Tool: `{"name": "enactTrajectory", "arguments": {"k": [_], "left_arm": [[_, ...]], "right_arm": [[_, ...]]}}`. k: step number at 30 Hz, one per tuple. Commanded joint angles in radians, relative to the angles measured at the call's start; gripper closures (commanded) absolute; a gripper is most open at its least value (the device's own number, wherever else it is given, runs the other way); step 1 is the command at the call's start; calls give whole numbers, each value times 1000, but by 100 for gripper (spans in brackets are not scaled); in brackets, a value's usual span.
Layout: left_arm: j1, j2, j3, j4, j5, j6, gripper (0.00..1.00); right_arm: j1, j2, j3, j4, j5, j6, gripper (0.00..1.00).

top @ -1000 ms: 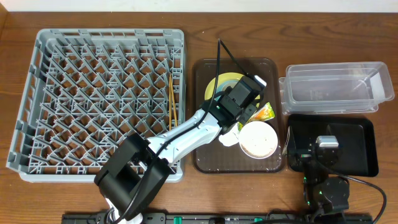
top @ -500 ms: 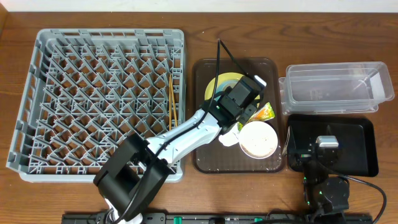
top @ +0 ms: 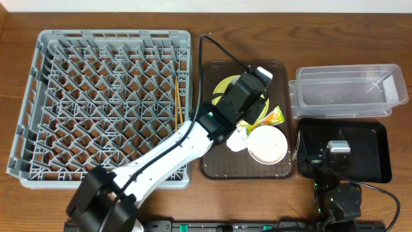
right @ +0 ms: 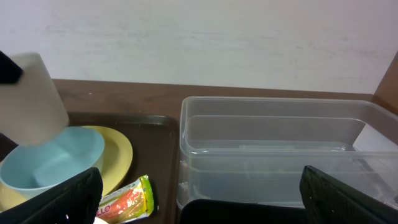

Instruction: Sort waste into correct bins and load items into the dishwasher rack

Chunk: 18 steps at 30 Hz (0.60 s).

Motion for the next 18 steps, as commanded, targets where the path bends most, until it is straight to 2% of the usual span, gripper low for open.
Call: {"name": "enactTrajectory", "arguments": {"k": [1, 14, 18], "left_arm": [[2, -24, -4, -14, 11, -16, 94], [2, 100, -4, 31, 7, -5, 94], [2, 139, -4, 49, -51, -6, 94]], "right_arm": [[-7, 0, -2, -4, 0, -4, 1], [-7, 0, -2, -4, 0, -4, 1], [-7, 0, -2, -4, 0, -4, 1]]}}
